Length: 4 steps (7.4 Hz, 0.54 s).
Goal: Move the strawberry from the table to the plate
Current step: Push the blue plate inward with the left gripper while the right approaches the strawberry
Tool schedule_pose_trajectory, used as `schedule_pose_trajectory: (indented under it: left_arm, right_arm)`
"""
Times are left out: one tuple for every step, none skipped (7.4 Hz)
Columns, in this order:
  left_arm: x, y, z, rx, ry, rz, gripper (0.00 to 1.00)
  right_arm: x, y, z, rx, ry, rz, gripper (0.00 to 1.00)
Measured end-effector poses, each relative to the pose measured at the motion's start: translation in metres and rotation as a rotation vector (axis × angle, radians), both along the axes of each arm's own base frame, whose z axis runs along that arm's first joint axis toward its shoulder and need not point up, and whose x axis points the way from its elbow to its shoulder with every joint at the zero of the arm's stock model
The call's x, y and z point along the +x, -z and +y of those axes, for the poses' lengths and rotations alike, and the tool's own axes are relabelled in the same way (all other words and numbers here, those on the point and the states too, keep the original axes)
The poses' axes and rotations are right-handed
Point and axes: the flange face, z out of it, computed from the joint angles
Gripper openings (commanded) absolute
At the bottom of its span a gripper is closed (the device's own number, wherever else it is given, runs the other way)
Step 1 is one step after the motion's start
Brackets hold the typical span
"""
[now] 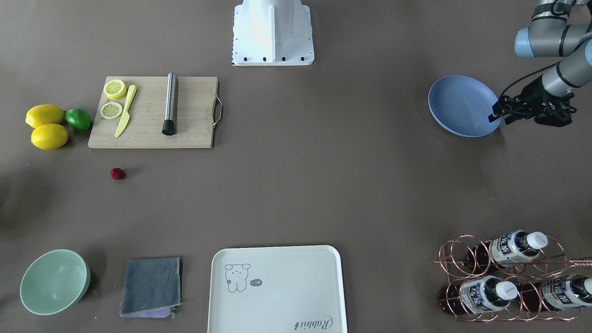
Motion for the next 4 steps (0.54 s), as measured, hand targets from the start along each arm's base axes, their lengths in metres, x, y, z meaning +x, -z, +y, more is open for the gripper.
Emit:
schedule_pose_trajectory:
  left_arm:
    - [0.0006, -0.0003, 0.0007, 0.0, -0.002, 0.001, 0.0]
    - [0.0009, -0.0003, 0.001, 0.0, -0.003, 0.001, 0.0]
    - [0.0012, 0.0001, 0.001, 0.0, -0.003, 0.002, 0.0]
    - [0.0013, 0.0011, 0.0009, 0.001, -0.003, 0.003, 0.0]
  right_arm:
    - [-0.0018, 0.0004, -0.0002, -0.008, -0.003, 0.0, 1.0]
    - [-0.0033, 0.0009, -0.0002, -0.012, -0.004, 0.001, 1.0]
    - [-0.0041, 0.0013, -0.0002, -0.013, -0.004, 0.001, 1.0]
    - [-0.0045, 0.0032, -0.0006, -0.013, -0.006, 0.0, 1.0]
